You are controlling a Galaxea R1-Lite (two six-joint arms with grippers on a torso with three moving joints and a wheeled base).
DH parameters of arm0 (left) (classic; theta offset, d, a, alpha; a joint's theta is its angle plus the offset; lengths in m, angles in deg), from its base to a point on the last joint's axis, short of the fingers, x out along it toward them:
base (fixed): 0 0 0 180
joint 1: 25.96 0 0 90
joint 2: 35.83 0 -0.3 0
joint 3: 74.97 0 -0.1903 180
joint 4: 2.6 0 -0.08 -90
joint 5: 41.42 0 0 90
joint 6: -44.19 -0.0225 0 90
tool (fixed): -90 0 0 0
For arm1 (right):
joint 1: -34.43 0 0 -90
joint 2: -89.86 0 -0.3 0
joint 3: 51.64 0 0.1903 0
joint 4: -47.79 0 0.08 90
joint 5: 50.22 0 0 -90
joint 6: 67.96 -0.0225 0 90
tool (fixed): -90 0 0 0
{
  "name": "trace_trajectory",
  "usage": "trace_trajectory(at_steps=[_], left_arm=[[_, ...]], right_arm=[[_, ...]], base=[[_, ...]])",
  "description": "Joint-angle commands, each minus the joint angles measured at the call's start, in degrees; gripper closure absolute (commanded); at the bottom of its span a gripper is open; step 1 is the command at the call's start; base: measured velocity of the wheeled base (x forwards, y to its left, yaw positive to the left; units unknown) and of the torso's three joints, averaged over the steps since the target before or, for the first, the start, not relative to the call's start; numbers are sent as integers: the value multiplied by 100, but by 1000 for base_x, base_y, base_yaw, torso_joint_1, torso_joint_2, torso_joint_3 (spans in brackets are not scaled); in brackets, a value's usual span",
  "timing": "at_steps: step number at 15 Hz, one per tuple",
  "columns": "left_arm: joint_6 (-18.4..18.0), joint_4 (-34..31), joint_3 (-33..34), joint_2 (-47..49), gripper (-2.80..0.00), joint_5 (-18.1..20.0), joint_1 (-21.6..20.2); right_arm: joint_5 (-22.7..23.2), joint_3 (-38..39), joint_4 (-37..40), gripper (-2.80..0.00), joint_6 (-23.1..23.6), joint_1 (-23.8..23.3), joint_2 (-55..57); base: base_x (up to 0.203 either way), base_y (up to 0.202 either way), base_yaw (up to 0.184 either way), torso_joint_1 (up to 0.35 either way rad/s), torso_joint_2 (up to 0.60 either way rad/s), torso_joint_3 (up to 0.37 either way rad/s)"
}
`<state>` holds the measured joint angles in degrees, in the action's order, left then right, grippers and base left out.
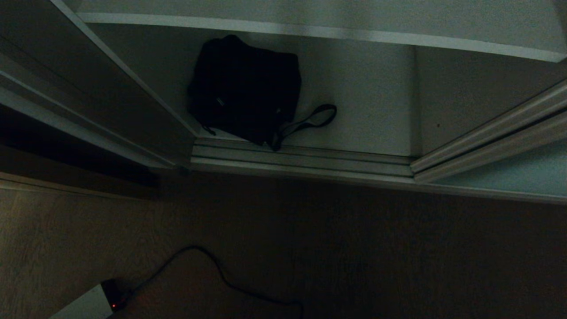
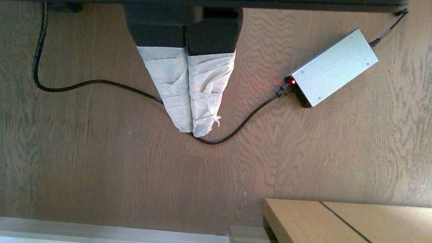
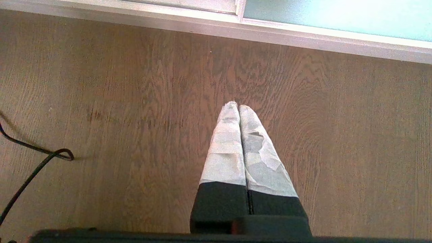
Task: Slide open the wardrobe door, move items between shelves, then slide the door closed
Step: Place the bag on the higher shelf
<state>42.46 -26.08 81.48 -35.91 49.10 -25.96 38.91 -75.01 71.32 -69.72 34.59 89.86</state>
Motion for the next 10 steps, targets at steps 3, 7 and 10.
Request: trace_trajectory(at_steps=[3, 7, 10], left_arm=[[-21, -81, -63, 11, 0, -23, 0], [109, -1029, -1266, 637, 0, 42, 0], [844, -1323, -1816, 1955, 0, 184, 3]], right_arm=[[0, 8, 0, 0, 0, 2, -18], [0, 9, -7, 0, 0, 2, -18], [0, 0, -6, 0, 0, 2, -18]], base=[[0, 0, 0, 0, 0, 0], [0, 0, 0, 0, 0, 0], [0, 0, 0, 0, 0, 0]])
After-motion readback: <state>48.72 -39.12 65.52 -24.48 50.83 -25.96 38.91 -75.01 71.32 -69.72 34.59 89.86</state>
